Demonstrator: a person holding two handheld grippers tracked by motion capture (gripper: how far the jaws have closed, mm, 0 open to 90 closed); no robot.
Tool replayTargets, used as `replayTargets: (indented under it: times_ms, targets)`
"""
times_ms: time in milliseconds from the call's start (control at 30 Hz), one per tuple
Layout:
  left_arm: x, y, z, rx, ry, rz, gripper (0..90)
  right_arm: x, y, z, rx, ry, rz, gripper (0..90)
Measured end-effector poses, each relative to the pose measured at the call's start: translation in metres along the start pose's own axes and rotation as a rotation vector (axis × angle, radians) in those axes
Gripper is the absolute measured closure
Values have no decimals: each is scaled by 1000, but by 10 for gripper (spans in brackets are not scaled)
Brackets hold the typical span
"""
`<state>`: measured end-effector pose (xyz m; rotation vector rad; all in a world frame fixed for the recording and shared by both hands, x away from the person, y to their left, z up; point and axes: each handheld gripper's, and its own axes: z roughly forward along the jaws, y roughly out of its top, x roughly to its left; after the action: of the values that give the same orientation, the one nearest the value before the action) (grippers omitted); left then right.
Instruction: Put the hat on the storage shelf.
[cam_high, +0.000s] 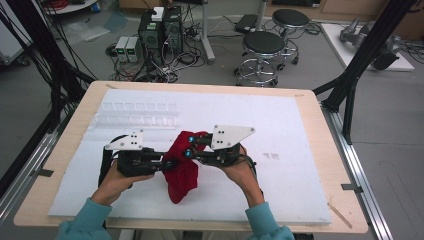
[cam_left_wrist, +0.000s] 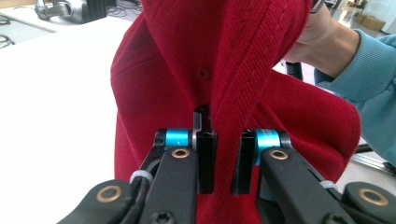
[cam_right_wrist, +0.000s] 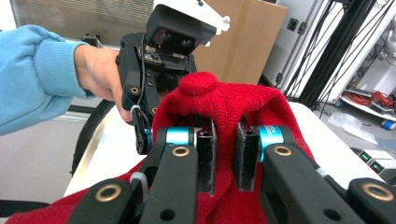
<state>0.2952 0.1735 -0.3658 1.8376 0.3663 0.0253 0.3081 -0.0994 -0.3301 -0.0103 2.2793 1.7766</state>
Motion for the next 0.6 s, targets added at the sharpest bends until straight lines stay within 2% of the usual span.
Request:
replayTargets:
  times_ms: [367, 467, 500, 533, 567, 600]
  targets:
    - [-3, 0, -3, 3, 16, 12, 861, 0, 0, -1, 6, 2, -1, 800]
    - [-2, 0, -7, 2, 30, 15, 863, 1, 0, -6, 19, -14, -11, 695]
    - [-2, -1, -9, -1, 32, 12, 863, 1, 0, -6, 19, -14, -11, 695]
    - [-1, -1, -11, -2, 38, 17, 863, 1, 0, -7, 17, -18, -11, 657]
    - [-1, -1, -12, -3, 46, 15, 863, 1, -1, -10, 18, -36, -10, 580]
    - [-1, -1, -13, -6, 48, 12, 863, 1, -1, -10, 18, -36, -10, 580]
